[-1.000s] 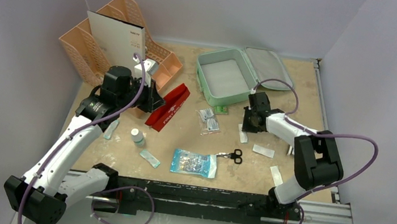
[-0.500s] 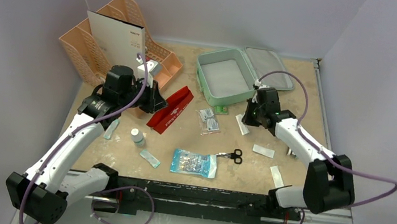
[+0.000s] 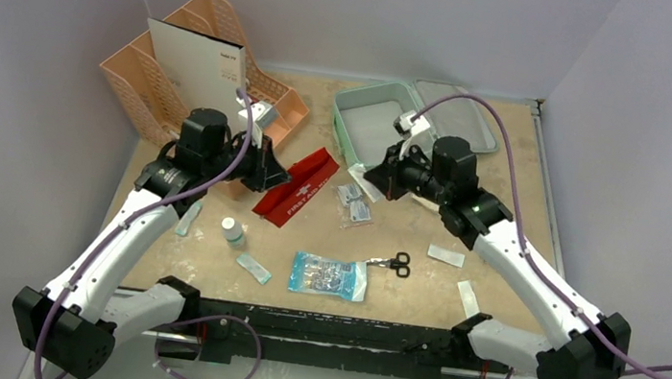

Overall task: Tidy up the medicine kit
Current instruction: Place the medical item at the medicine pouch.

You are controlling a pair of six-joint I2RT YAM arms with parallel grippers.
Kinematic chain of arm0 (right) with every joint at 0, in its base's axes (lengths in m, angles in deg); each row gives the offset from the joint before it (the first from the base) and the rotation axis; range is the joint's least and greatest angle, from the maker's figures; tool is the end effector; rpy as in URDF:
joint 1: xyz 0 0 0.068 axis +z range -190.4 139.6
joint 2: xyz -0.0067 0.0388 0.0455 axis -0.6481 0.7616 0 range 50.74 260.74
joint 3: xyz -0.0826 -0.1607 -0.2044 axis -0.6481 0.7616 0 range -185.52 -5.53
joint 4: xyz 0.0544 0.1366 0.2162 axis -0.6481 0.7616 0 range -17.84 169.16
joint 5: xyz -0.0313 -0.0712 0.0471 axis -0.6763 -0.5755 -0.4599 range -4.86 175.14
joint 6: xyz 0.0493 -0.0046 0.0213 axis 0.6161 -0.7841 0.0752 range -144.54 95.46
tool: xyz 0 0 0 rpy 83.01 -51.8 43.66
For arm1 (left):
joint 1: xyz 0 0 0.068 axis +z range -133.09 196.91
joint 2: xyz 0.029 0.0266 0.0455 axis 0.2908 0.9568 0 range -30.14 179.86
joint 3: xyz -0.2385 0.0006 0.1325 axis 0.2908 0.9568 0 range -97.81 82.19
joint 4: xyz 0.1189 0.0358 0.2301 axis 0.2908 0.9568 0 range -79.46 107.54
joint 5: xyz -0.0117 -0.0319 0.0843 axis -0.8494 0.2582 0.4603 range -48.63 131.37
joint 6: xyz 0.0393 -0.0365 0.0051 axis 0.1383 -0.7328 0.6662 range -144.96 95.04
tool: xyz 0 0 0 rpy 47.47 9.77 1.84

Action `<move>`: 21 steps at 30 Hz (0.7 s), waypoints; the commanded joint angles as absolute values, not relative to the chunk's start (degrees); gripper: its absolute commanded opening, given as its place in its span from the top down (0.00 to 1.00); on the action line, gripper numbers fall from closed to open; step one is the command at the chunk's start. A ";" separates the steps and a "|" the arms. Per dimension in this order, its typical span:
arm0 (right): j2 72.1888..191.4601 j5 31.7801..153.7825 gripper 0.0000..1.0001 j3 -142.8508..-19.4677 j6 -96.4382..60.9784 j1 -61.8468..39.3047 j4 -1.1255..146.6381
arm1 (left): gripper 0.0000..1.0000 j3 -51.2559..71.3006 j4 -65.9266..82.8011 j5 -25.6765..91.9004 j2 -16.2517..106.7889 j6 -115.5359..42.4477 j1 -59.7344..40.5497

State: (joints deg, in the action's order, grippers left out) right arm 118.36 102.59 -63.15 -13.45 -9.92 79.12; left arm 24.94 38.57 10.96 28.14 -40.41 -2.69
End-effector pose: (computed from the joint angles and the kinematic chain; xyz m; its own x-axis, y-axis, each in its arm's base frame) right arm 0.2312 0.1483 0.3427 -0.3873 -0.0149 -0.9219 -0.6691 0.6925 0.2699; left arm 0.2000 -0.0903 0.3429 -0.6291 -0.0199 -0.7771 0.5587 0.6834 -0.4698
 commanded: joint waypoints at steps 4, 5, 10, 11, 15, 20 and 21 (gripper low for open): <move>111.13 120.34 1.00 -56.85 -22.55 -4.59 50.73 | 1.00 25.23 34.92 5.46 28.39 -40.60 -2.87; 110.84 121.61 1.00 -56.14 -24.80 -3.85 48.76 | 1.00 25.30 34.74 4.52 28.65 -40.68 -2.87; 112.21 129.20 1.00 -58.86 -35.00 -1.77 49.65 | 1.00 24.87 34.01 -1.25 30.22 -40.63 -2.87; 112.83 131.18 1.00 -59.57 -36.34 -1.46 49.11 | 1.00 24.91 33.72 -2.00 30.28 -40.77 -2.87; 115.34 134.35 1.00 -61.38 -40.28 1.35 46.37 | 1.00 25.38 32.72 -4.21 30.35 -41.30 -2.87; 118.50 135.80 1.00 -62.02 -43.90 3.64 42.66 | 1.00 25.29 32.46 -7.77 31.54 -41.48 -2.87; 119.07 135.85 1.00 -62.10 -44.83 3.78 42.22 | 1.00 25.32 32.39 -8.22 31.82 -41.55 -2.87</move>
